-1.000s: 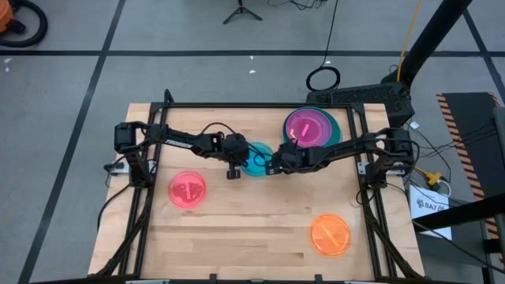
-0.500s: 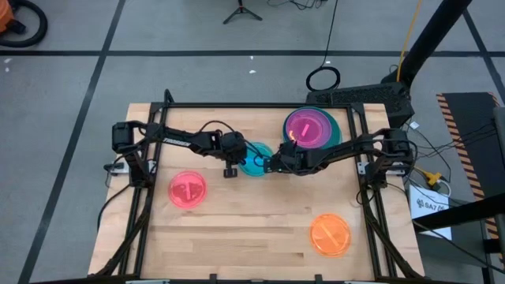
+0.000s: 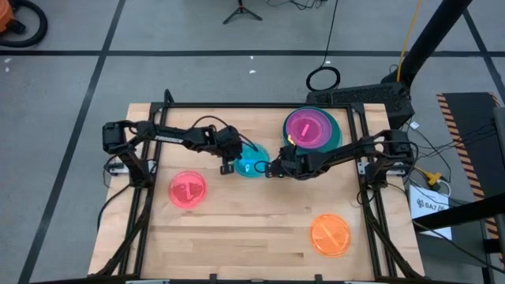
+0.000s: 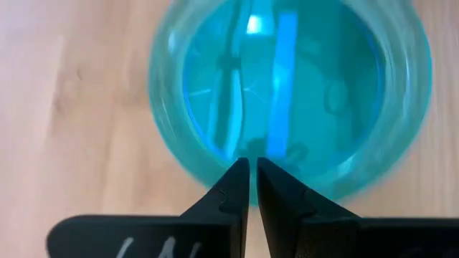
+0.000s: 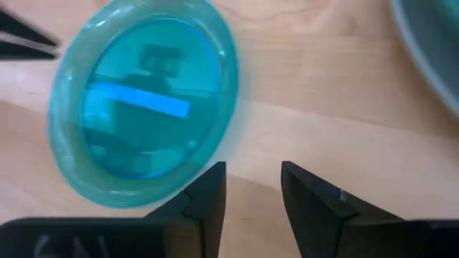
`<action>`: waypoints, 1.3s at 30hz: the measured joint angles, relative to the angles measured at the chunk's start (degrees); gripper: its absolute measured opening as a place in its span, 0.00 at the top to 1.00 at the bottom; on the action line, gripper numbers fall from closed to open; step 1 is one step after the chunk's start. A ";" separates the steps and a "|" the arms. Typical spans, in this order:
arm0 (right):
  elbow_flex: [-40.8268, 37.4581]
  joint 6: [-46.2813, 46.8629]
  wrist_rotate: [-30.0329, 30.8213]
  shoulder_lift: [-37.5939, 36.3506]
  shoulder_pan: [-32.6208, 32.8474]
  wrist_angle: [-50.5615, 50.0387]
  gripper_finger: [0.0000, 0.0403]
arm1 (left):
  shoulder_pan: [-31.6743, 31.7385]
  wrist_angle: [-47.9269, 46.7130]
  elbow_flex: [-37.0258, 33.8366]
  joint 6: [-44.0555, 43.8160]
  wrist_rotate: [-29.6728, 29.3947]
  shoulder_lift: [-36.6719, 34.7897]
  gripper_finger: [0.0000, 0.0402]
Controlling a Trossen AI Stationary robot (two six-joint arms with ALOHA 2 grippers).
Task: Stack plastic plates
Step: Stack the blue plate on top of the pink plate
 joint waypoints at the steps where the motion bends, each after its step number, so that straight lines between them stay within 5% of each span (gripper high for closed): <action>1: 0.00 0.08 0.46 -0.34 0.29 -1.30 0.68 | 0.22 0.72 -1.05 0.04 0.10 -0.81 0.91; 6: -0.08 1.39 0.83 -0.45 1.52 -3.32 0.68 | 2.49 8.59 -7.86 0.03 1.80 -7.26 0.91; 13: 0.00 1.54 1.87 2.36 0.28 7.53 0.68 | 4.99 17.74 -13.74 0.71 8.65 -9.27 0.91; 39: -0.09 1.54 2.93 7.68 -1.13 13.71 0.68 | 6.28 20.54 -13.89 1.09 8.81 -2.14 0.91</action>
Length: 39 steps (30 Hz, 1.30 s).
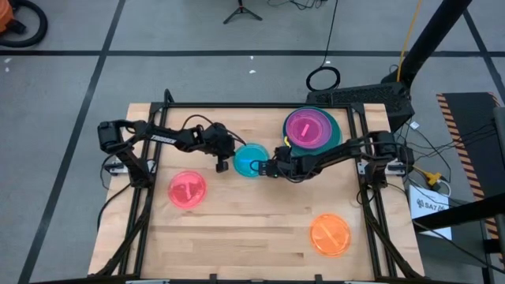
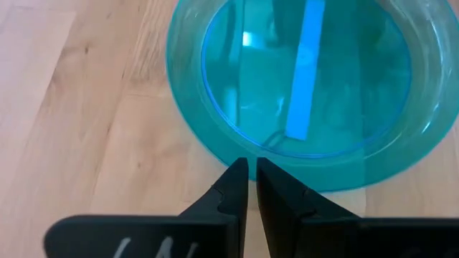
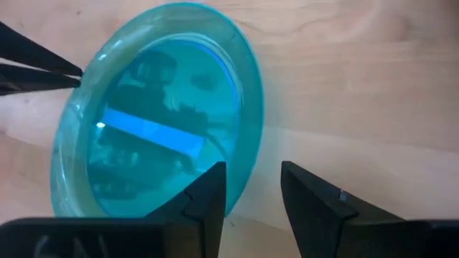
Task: Stack plastic plates
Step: Stack the blue plate on top of the pink plate
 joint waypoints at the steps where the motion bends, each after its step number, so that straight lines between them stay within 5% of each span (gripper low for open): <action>1: 0.03 0.00 -0.09 0.10 -0.10 0.36 0.68 | 0.00 0.02 0.00 -0.02 -0.01 0.00 0.91; 22: -0.02 -1.54 0.14 0.28 -0.55 4.74 0.68 | 0.00 0.02 0.00 -0.66 0.01 0.00 0.91; 39: -0.02 -2.22 0.49 0.28 -0.62 6.04 0.88 | 0.00 0.26 0.00 -1.75 -0.01 0.00 0.91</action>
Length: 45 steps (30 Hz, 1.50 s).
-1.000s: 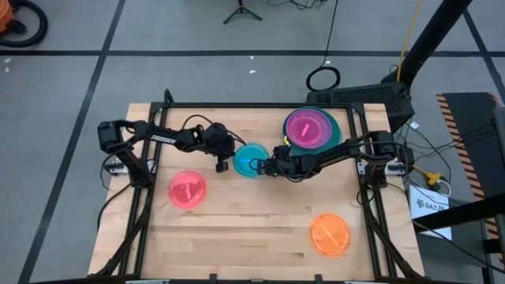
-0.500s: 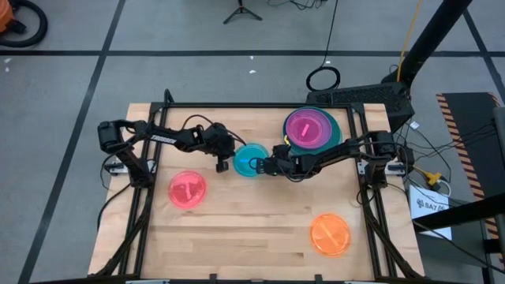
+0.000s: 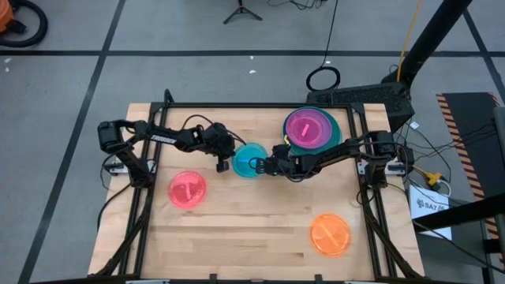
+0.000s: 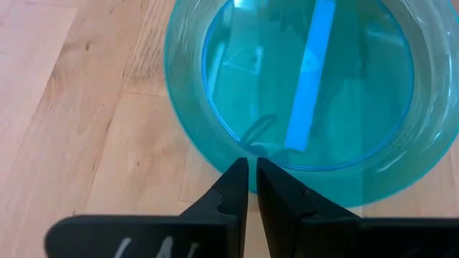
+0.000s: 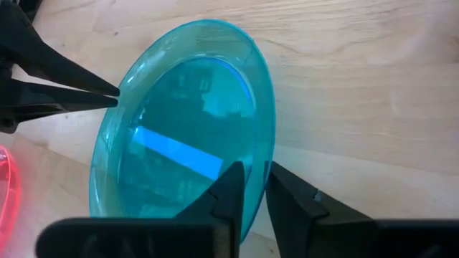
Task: Stack plastic plates
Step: Stack the blue plate on top of the pink plate
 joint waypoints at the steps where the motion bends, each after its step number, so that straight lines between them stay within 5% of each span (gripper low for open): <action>1: 0.00 -0.19 0.00 0.00 0.00 0.00 0.88 | 0.00 0.06 0.00 -0.23 0.00 0.00 0.91; 23: 0.00 -1.38 -0.41 -0.37 -0.06 -0.59 0.91 | 0.00 4.74 -0.02 -5.37 2.62 -1.31 0.91; 35: 0.02 -10.60 -7.94 -1.38 -3.35 0.05 0.91 | -4.44 5.63 -0.04 -6.06 2.38 -11.44 0.91; 45: 0.00 -24.35 -19.15 -8.44 -8.08 -1.22 0.91 | -7.24 6.38 -0.02 -6.01 -6.95 -21.19 0.91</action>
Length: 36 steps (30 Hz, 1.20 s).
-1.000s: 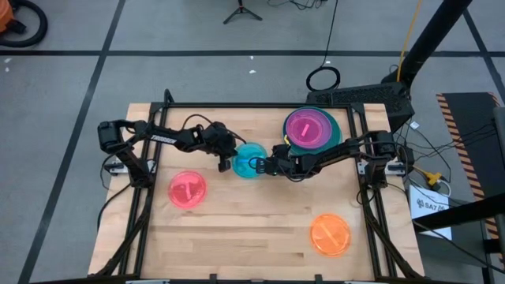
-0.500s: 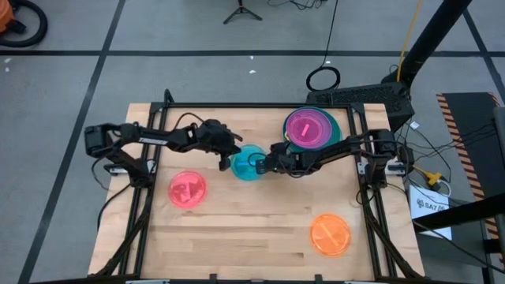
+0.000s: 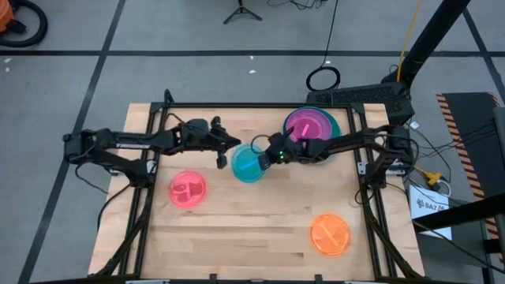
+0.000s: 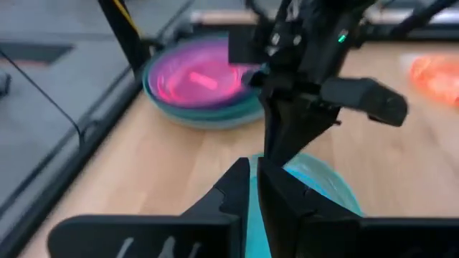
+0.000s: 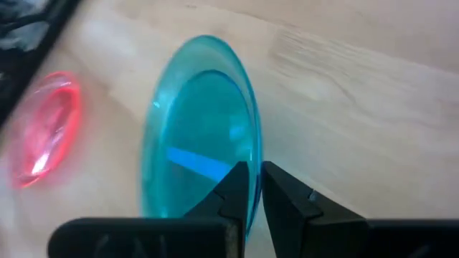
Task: Stack plastic plates
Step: Stack the blue plate on top of the pink plate
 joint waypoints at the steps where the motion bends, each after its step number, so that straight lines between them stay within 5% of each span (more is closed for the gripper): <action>1: 0.00 -1.31 -1.39 -1.00 -0.64 -0.53 0.91 | -0.12 -0.06 0.00 0.10 -0.21 -1.43 0.91; 10: 0.00 -10.18 -10.84 -12.17 -7.54 -11.46 0.91 | -0.48 1.92 0.02 0.50 -0.78 -11.45 0.91; 19: 0.00 -14.60 -10.90 -14.99 -7.61 -18.33 0.91 | -0.50 -4.86 0.02 0.62 -0.77 -12.03 0.91; 23: -1.71 -28.36 -7.49 -12.14 -1.83 -14.85 0.91 | -0.86 -13.09 -0.04 -0.34 -0.81 -7.84 0.91; 27: -9.43 -32.14 -2.87 -10.28 3.78 0.88 0.93 | -2.11 -13.60 -0.24 -0.31 -0.82 -1.23 0.91; 31: -15.94 -22.04 4.80 -10.39 6.10 11.13 0.98 | -2.81 -11.02 -0.28 0.45 -0.85 5.18 0.91; 36: -17.22 -6.88 0.84 -10.62 6.31 11.84 0.98 | -2.79 -9.68 -0.33 1.59 -0.88 10.04 0.91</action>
